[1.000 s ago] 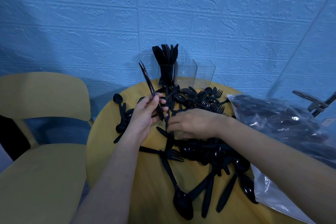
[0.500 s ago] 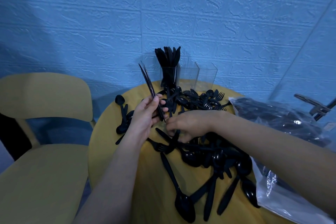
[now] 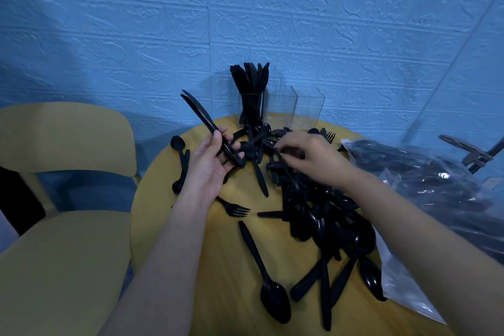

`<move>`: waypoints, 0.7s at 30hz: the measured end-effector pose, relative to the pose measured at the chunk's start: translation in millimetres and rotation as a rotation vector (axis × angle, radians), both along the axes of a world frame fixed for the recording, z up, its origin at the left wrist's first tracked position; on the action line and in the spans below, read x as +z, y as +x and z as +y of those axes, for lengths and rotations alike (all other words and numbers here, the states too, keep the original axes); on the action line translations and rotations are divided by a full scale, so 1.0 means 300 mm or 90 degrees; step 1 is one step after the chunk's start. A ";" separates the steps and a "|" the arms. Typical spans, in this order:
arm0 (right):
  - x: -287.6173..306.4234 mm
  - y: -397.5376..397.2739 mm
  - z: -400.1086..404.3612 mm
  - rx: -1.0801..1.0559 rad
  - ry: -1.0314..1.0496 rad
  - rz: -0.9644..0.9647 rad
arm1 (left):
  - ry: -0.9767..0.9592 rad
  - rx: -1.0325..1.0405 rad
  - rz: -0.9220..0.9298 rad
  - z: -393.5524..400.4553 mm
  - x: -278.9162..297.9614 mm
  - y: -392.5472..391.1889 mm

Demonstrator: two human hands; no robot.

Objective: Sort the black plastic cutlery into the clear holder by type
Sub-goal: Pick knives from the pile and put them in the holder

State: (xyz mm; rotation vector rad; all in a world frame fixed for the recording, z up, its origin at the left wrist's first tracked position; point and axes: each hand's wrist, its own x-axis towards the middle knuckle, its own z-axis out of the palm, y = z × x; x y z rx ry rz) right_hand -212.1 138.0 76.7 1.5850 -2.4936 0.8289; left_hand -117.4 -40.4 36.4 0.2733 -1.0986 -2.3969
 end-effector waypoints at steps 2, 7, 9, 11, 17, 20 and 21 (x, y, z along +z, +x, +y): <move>0.005 0.006 0.000 -0.077 -0.071 -0.042 | -0.021 -0.008 -0.013 0.006 -0.003 -0.001; 0.024 0.009 -0.036 -0.148 -0.136 -0.097 | -0.083 -0.033 -0.044 0.024 -0.007 -0.003; 0.040 0.010 -0.048 -0.158 -0.135 -0.136 | -0.099 -0.038 -0.048 0.025 -0.009 -0.002; 0.061 0.011 -0.055 -0.152 -0.135 -0.197 | -0.120 -0.041 -0.052 0.026 -0.011 -0.001; 0.124 0.018 -0.080 -0.088 -0.281 -0.445 | -0.222 -0.031 -0.075 0.035 -0.013 -0.001; 0.115 0.027 -0.117 -0.067 -0.263 -0.514 | -0.285 -0.059 -0.084 0.045 -0.014 -0.003; 0.106 0.029 -0.129 -0.061 -0.245 -0.520 | -0.305 -0.078 -0.086 0.050 -0.015 -0.003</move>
